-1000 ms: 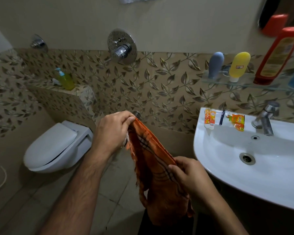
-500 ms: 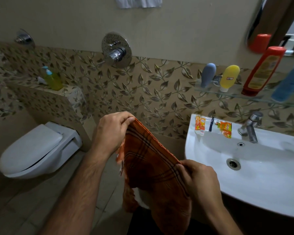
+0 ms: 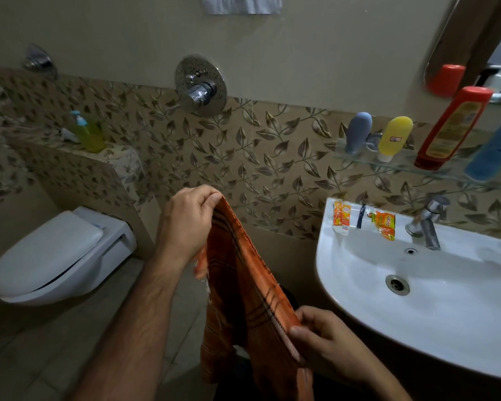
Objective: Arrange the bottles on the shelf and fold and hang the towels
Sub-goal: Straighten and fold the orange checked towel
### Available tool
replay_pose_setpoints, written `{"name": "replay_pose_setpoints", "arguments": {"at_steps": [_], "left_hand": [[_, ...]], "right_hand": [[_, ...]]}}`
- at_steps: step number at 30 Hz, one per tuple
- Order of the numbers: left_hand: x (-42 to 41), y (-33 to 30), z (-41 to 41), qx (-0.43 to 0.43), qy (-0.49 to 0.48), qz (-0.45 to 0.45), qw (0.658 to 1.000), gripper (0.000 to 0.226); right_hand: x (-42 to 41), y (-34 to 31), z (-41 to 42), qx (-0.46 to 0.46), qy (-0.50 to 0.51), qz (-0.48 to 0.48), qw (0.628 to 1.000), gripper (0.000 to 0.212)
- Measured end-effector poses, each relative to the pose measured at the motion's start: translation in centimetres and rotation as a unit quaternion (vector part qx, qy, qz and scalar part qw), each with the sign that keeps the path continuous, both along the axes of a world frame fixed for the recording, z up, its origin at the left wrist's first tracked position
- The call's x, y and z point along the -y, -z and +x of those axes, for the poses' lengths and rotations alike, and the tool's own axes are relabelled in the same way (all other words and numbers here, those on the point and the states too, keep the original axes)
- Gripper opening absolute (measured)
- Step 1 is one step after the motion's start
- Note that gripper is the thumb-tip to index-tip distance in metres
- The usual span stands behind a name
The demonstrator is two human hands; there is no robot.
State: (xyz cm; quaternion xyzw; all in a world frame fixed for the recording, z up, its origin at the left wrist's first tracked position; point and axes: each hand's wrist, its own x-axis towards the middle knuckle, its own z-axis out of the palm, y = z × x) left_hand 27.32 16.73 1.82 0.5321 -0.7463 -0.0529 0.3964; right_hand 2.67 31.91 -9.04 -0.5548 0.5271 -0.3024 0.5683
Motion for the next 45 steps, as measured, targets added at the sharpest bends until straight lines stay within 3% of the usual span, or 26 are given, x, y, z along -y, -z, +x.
{"name": "replay_pose_setpoints", "arguments": {"at_steps": [3, 6, 9, 11, 16, 22, 25, 28, 31, 33, 36, 42, 45], "left_hand": [[0.9, 1.4, 1.0, -0.022, -0.015, 0.041, 0.999, 0.019], [1.4, 3.4, 1.7, -0.093, -0.010, 0.109, 0.990, 0.019], [1.6, 5.4, 2.0, -0.238, -0.008, 0.184, 0.953, 0.024], [1.6, 6.5, 1.8, -0.285, -0.029, 0.202, 0.937, 0.025], [1.6, 8.5, 1.4, -0.258, -0.089, 0.232, 0.934, 0.027], [1.2, 8.8, 1.0, -0.254, -0.107, 0.243, 0.930, 0.026], [0.4, 8.6, 1.0, -0.300, -0.038, 0.302, 0.904, 0.032], [-0.8, 8.0, 2.2, -0.187, 0.089, 0.430, 0.879, 0.076], [-1.7, 8.4, 2.9, -0.142, 0.128, 0.501, 0.844, 0.054], [-2.4, 8.9, 2.5, -0.143, 0.107, 0.456, 0.872, 0.040], [-3.4, 9.2, 0.5, -0.166, 0.074, 0.371, 0.911, 0.043], [-5.0, 9.5, -1.6, -0.200, 0.078, 0.357, 0.909, 0.045], [-5.3, 9.8, -1.4, -0.213, 0.080, 0.366, 0.902, 0.045]], "right_hand": [[0.5, -0.3, -0.9, -0.108, 0.093, -0.098, 0.985, 0.011], [1.6, -1.6, -1.5, -0.224, 0.122, -0.163, 0.953, 0.012], [2.7, -2.6, -1.1, -0.208, 0.122, -0.179, 0.954, 0.014], [3.4, -3.0, -0.5, -0.180, 0.140, -0.175, 0.958, 0.019], [5.0, -2.8, -0.1, -0.218, 0.179, -0.177, 0.943, 0.021], [6.0, -2.4, -1.1, -0.249, 0.143, -0.144, 0.947, 0.020], [5.8, -2.1, -1.9, -0.247, 0.127, -0.113, 0.954, 0.017], [5.1, -2.1, -3.1, -0.211, 0.136, -0.092, 0.964, 0.018], [4.2, -2.0, -4.8, -0.181, 0.090, -0.061, 0.977, 0.022], [3.6, -1.8, -5.5, -0.156, 0.017, -0.023, 0.987, 0.023], [2.7, -0.9, -6.6, -0.120, -0.060, 0.026, 0.991, 0.027], [2.6, 0.3, -9.7, -0.080, -0.099, 0.112, 0.985, 0.042], [2.7, 0.6, -10.7, -0.073, -0.108, 0.119, 0.984, 0.035]]}}
